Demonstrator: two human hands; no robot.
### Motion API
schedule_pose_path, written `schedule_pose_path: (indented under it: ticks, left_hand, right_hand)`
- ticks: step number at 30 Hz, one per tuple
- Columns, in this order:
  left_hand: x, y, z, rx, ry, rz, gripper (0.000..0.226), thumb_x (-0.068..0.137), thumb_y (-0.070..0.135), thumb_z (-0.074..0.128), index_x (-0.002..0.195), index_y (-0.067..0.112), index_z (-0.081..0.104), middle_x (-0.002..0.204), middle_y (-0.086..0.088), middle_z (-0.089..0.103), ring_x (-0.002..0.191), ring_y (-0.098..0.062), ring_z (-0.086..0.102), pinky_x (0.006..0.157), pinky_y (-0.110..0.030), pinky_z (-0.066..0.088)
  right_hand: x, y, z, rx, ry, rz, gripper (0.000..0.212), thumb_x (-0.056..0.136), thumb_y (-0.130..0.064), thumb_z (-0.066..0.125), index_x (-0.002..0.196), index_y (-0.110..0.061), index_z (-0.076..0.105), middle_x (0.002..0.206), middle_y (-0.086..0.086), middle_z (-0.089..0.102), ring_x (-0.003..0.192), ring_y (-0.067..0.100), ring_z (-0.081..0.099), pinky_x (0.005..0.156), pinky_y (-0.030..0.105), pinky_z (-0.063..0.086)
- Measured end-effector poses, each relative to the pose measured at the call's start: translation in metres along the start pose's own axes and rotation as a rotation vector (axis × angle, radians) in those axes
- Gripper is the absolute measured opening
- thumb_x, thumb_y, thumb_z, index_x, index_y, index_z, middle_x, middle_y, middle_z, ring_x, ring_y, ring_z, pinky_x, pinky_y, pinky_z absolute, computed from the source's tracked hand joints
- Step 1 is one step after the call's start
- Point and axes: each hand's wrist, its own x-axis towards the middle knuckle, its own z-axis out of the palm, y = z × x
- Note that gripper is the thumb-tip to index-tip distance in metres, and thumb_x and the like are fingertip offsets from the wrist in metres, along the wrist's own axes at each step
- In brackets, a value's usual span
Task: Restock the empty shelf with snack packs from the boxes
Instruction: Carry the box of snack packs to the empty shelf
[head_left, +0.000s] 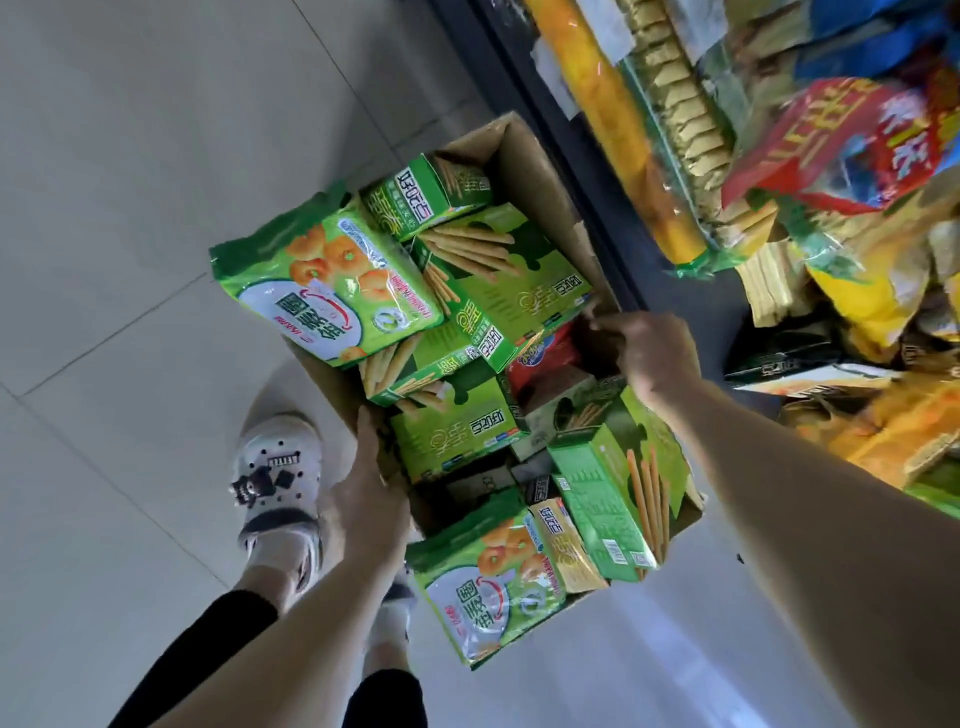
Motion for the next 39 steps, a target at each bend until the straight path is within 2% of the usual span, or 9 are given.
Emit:
schedule_pose_path:
  ticks: [2,6,10,13,18,21,24,29,39]
  left_hand:
    - [-0.01,-0.003,0.012,-0.036,-0.011,-0.007,0.08,0.092,0.001,0.05,0.15,0.049,0.021,0.072,-0.005,0.06,0.061,-0.029,0.055,0.056,-0.033,0.046]
    - [-0.017,-0.015,0.033,0.031,-0.033,0.02,0.082,0.092,0.006,0.052,0.152,0.051,0.018,0.095,-0.008,0.066,0.085,-0.032,0.063,0.075,-0.045,0.053]
    - [-0.009,-0.014,0.041,0.141,-0.084,0.082,0.093,0.088,0.009,0.058,0.149,0.057,0.008,0.072,-0.01,0.06,0.068,-0.03,0.06,0.065,-0.045,0.053]
    - [-0.005,-0.003,0.03,0.29,-0.16,0.083,0.089,0.089,0.015,0.066,0.155,0.041,0.013,0.08,-0.009,0.065,0.078,-0.034,0.064,0.075,-0.046,0.053]
    - [-0.017,0.04,-0.003,0.484,-0.169,0.079,0.037,0.096,0.023,0.058,0.132,0.019,0.051,0.105,-0.011,0.069,0.098,-0.032,0.062,0.079,-0.037,0.046]
    - [-0.038,0.083,-0.035,0.527,-0.131,0.262,0.031,0.096,0.026,0.06,0.126,0.02,0.062,0.113,-0.008,0.072,0.102,-0.028,0.066,0.086,-0.035,0.049]
    - [-0.062,0.134,-0.072,0.535,-0.161,0.458,0.033,0.097,0.024,0.06,0.13,0.017,0.061,0.118,-0.006,0.07,0.107,-0.027,0.065,0.088,-0.035,0.047]
    - [-0.105,0.196,-0.14,0.648,-0.245,0.59,0.019,0.094,0.024,0.064,0.112,0.019,0.067,0.106,-0.009,0.071,0.095,-0.027,0.065,0.077,-0.03,0.049]
    - [-0.243,0.294,-0.331,0.83,-0.227,0.92,0.022,0.093,0.031,0.064,0.114,0.025,0.067,0.11,-0.002,0.065,0.1,-0.021,0.063,0.086,-0.033,0.05]
  right_hand:
    - [-0.006,0.013,0.003,0.018,0.005,0.018,0.06,0.088,0.014,0.049,0.123,-0.03,0.07,0.13,0.01,0.066,0.117,0.034,0.061,0.101,0.04,0.047]
    - [-0.017,0.031,0.02,0.033,0.028,0.073,0.062,0.09,0.014,0.045,0.125,-0.032,0.069,0.126,0.009,0.068,0.109,0.033,0.065,0.099,0.041,0.05]
    - [-0.021,0.039,0.036,0.12,0.078,0.234,0.067,0.087,0.012,0.039,0.127,-0.035,0.067,0.127,0.008,0.067,0.115,0.034,0.061,0.094,0.033,0.048]
    - [-0.023,0.034,0.029,0.15,0.033,0.25,0.065,0.087,0.011,0.041,0.129,-0.031,0.067,0.131,0.004,0.066,0.119,0.033,0.059,0.094,0.031,0.047]
    - [-0.048,0.008,-0.012,0.169,0.046,0.153,0.051,0.087,0.007,0.049,0.126,-0.02,0.066,0.13,0.005,0.064,0.121,0.03,0.057,0.09,0.032,0.047]
    - [-0.075,-0.017,-0.049,0.176,0.022,0.074,0.039,0.091,0.0,0.053,0.123,-0.019,0.065,0.125,0.005,0.066,0.117,0.029,0.06,0.084,0.031,0.048]
    - [-0.113,-0.04,-0.093,0.173,-0.014,0.035,0.049,0.095,0.002,0.053,0.134,-0.026,0.06,0.125,0.007,0.067,0.109,0.028,0.065,0.077,0.032,0.052]
    - [-0.185,-0.077,-0.171,0.2,-0.017,-0.055,0.053,0.095,-0.002,0.052,0.136,-0.035,0.058,0.131,0.007,0.065,0.116,0.029,0.062,0.089,0.038,0.054]
    - [-0.308,-0.146,-0.35,0.061,0.182,-0.411,0.053,0.086,0.007,0.056,0.13,-0.022,0.064,0.106,0.011,0.072,0.096,0.035,0.065,0.072,0.043,0.055]
